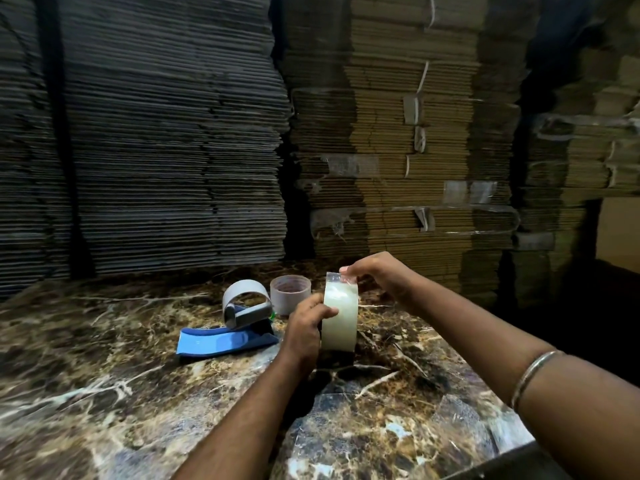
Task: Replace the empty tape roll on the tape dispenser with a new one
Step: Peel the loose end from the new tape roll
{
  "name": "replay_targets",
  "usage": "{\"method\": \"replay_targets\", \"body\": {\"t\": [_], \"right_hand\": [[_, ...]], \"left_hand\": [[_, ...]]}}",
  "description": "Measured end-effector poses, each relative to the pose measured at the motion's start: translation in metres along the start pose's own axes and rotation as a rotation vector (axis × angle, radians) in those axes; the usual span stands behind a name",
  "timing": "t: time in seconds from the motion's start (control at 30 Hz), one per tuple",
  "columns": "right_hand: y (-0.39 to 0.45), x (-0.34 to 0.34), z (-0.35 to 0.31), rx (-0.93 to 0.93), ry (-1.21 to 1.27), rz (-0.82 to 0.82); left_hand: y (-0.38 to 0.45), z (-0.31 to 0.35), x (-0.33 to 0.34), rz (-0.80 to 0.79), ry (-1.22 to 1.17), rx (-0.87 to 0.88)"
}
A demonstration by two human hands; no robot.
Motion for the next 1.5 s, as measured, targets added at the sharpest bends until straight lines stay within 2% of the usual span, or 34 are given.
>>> {"method": "replay_targets", "body": {"t": [0.23, 0.6, 0.8, 1.07, 1.5], "right_hand": [[0.005, -0.002, -0.004, -0.049, -0.04, -0.039], [0.003, -0.008, -0.021, -0.13, -0.089, -0.104], [-0.003, -0.012, -0.039, -0.274, -0.415, -0.096], [-0.019, -0.009, -0.054, -0.395, -0.619, -0.021], [-0.034, -0.008, -0.076, -0.54, -0.613, -0.008]], "left_hand": [[-0.001, 0.002, 0.001, -0.013, -0.071, -0.011], [0.01, -0.009, -0.001, -0.078, -0.041, -0.026], [0.013, -0.013, -0.004, -0.068, -0.038, -0.02], [0.016, -0.016, -0.008, -0.031, 0.015, 0.022], [0.019, -0.013, -0.013, -0.038, 0.068, 0.056]]}}
Point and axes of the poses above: each hand's wrist, its own y-axis towards the middle knuckle, its own x-axis out of the palm, z = x × y, the point moved 4 cm from there along y, towards the middle knuckle, and after that the axes turned 3 degrees about -x, right-handed, at the moved point
